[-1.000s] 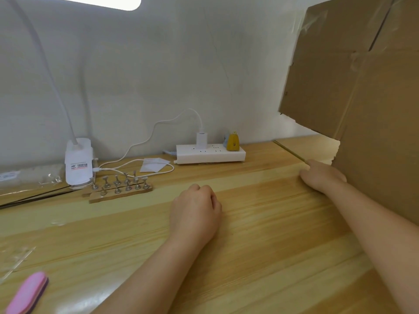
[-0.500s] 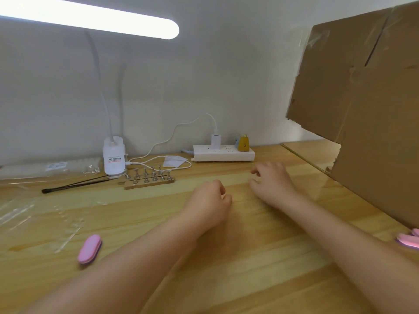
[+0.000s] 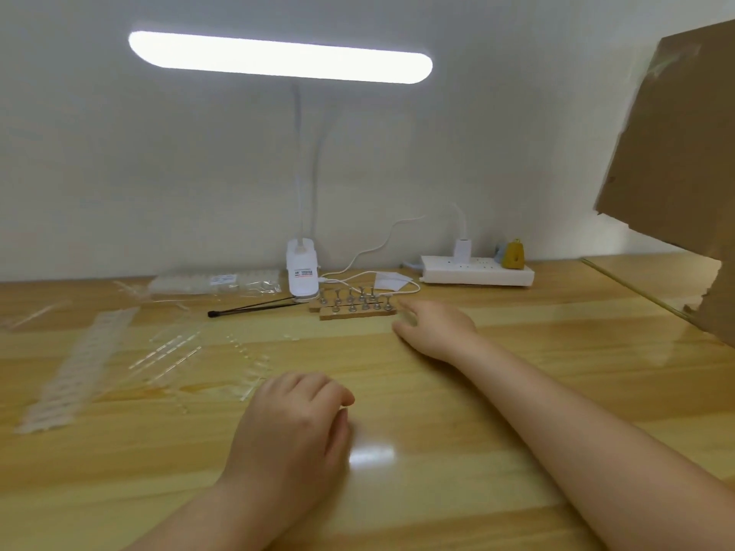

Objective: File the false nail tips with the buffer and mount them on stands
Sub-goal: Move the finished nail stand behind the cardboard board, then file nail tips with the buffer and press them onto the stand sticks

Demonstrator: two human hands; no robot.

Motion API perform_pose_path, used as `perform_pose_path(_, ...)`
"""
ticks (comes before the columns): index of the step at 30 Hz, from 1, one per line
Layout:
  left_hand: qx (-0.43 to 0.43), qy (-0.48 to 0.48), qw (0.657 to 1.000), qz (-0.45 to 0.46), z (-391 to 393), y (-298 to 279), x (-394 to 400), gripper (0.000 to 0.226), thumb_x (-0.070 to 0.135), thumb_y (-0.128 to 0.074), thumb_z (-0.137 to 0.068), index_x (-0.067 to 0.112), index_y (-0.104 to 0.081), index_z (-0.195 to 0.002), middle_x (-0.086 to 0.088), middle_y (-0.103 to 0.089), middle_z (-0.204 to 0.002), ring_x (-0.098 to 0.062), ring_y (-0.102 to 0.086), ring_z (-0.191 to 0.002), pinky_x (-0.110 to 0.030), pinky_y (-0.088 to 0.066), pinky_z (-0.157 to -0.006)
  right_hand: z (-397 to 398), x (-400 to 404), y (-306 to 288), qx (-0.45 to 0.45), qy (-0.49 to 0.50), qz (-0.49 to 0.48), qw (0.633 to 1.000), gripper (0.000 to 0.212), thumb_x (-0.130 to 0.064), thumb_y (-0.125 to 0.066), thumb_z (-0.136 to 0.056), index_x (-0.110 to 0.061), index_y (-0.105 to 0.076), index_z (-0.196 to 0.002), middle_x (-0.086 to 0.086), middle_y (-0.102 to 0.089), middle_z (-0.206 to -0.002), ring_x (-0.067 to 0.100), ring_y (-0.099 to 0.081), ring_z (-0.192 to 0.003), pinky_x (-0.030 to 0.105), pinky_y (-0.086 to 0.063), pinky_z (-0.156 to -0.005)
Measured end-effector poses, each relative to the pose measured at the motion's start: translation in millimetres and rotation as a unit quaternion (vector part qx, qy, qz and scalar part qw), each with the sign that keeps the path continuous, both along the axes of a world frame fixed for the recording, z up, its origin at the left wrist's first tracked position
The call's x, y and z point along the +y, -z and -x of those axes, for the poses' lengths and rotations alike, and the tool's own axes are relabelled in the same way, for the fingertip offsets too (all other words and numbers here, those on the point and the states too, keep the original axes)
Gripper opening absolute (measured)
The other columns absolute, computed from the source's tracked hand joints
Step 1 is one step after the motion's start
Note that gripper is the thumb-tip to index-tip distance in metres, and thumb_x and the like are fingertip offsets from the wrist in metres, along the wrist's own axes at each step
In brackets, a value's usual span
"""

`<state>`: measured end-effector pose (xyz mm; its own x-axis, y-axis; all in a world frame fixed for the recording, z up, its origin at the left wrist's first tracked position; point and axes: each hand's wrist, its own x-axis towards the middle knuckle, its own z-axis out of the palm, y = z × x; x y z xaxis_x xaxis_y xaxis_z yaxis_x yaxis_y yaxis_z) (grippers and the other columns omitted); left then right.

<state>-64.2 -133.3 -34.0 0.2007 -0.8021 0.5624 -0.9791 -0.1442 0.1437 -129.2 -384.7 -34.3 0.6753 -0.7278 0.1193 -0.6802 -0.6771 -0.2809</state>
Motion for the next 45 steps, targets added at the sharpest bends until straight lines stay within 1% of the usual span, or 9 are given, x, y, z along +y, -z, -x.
perform_pose_path(6, -0.024, 0.009, 0.999, 0.026, -2.1, 5.6, -5.5, 0.024, 0.023, -0.044, -0.077, 0.019, -0.068, -0.075, 0.005, -0.065, -0.075, -0.022, -0.061, -0.070, -0.033, -0.050, -0.065, -6.9, -3.7, -3.7, 0.051, -0.027, 0.016, 0.998, 0.046, -0.060, -0.041, -0.092, -0.039, -0.048, -0.132, -0.007, -0.052, -0.139, 0.022, -0.050, -0.125, 0.037, -0.044, -0.088)
perform_pose_path(11, -0.024, 0.018, 0.999, 0.020, -2.2, 6.0, -5.6, 0.024, 0.022, -0.044, -0.077, 0.019, -0.068, -0.074, 0.005, -0.064, -0.074, -0.021, -0.060, -0.070, -0.032, -0.049, -0.066, -0.7, -5.9, 0.5, -0.043, -0.003, -0.023, 0.999, 0.040, -0.068, -0.056, -0.078, -0.042, -0.060, -0.109, -0.018, -0.056, -0.093, 0.016, -0.059, -0.104, 0.029, -0.043, -0.073)
perform_pose_path(16, -0.038, 0.026, 0.999, 0.024, -2.8, 6.6, -5.6, 0.023, 0.022, -0.045, -0.077, 0.020, -0.067, -0.072, 0.006, -0.063, -0.073, -0.020, -0.059, -0.069, -0.032, -0.047, -0.067, -7.1, -5.5, 3.8, -0.019, 0.007, 0.014, 1.000, 0.042, -0.066, -0.052, -0.085, -0.044, -0.058, -0.121, -0.009, -0.062, -0.125, 0.019, -0.056, -0.114, 0.030, -0.039, -0.073)
perform_pose_path(26, -0.024, -0.023, 0.999, 0.018, -5.0, 7.1, -6.4, 0.024, 0.026, -0.045, -0.077, 0.019, -0.068, -0.079, 0.004, -0.065, -0.079, -0.022, -0.060, -0.073, -0.034, -0.049, -0.067, 23.8, 0.2, -3.7, 0.006, -0.073, -0.025, 0.997, 0.032, -0.053, -0.064, -0.084, -0.041, -0.067, -0.113, -0.011, -0.064, -0.118, 0.012, -0.056, -0.101, 0.030, -0.044, -0.075)
perform_pose_path(31, -0.057, -0.189, 0.980, -0.020, -40.5, -7.7, -4.4, 0.021, 0.025, -0.062, -0.079, 0.014, -0.069, -0.095, -0.007, -0.066, -0.094, -0.032, -0.059, -0.086, -0.039, -0.046, -0.076, 45.4, 10.0, -0.5, -0.005, -0.101, -0.056, 0.993, 0.030, -0.051, -0.066, -0.084, -0.043, -0.067, -0.112, -0.016, -0.063, -0.116, 0.004, -0.052, -0.095, 0.033, -0.048, -0.085)
perform_pose_path(34, -0.009, -0.303, 0.943, -0.136, -70.2, -11.0, -1.3, 0.040, 0.047, -0.045, -0.091, 0.019, -0.061, -0.115, -0.003, -0.057, -0.119, -0.028, -0.049, -0.110, -0.037, -0.038, -0.091, 53.4, 17.4, 5.2, -0.014, -0.094, -0.047, 0.994, 0.031, -0.061, -0.059, -0.083, -0.051, -0.063, -0.112, -0.015, -0.062, -0.107, 0.004, -0.053, -0.094, 0.031, -0.048, -0.081)
perform_pose_path(36, 0.025, -0.318, 0.931, -0.180, -84.0, -5.6, 0.6, 0.049, 0.059, -0.037, -0.092, 0.023, -0.062, -0.114, -0.002, -0.054, -0.124, -0.027, -0.043, -0.118, -0.037, -0.034, -0.098, 55.5, 22.8, 6.1, -0.020, -0.089, -0.033, 0.995, 0.036, -0.068, -0.051, -0.083, -0.051, -0.063, -0.112, -0.016, -0.060, -0.099, 0.005, -0.054, -0.090, 0.029, -0.048, -0.075)
perform_pose_path(39, 0.046, -0.300, 0.934, -0.188, -94.5, 4.7, 3.7, 0.048, 0.063, -0.037, -0.090, 0.028, -0.067, -0.100, 0.000, -0.055, -0.113, -0.026, -0.043, -0.116, -0.036, -0.034, -0.096, 55.2, 31.2, 6.8, -0.034, -0.090, 0.017, 0.995, 0.034, -0.063, -0.044, -0.090, -0.044, -0.067, -0.107, -0.013, -0.058, -0.089, 0.009, -0.055, -0.081, 0.032, -0.049, -0.069)
perform_pose_path(45, 0.107, -0.257, 0.959, -0.057, -93.7, 10.0, 6.5, 0.027, 0.051, -0.059, -0.086, 0.031, -0.069, -0.100, 0.007, -0.059, -0.093, -0.023, -0.050, -0.101, -0.033, -0.036, -0.084, 53.2, 43.0, 10.3, -0.069, -0.092, 0.057, 0.992, 0.028, -0.053, -0.046, -0.094, -0.039, -0.070, -0.094, -0.010, -0.054, -0.081, 0.010, -0.051, -0.076, 0.028, -0.039, -0.059)
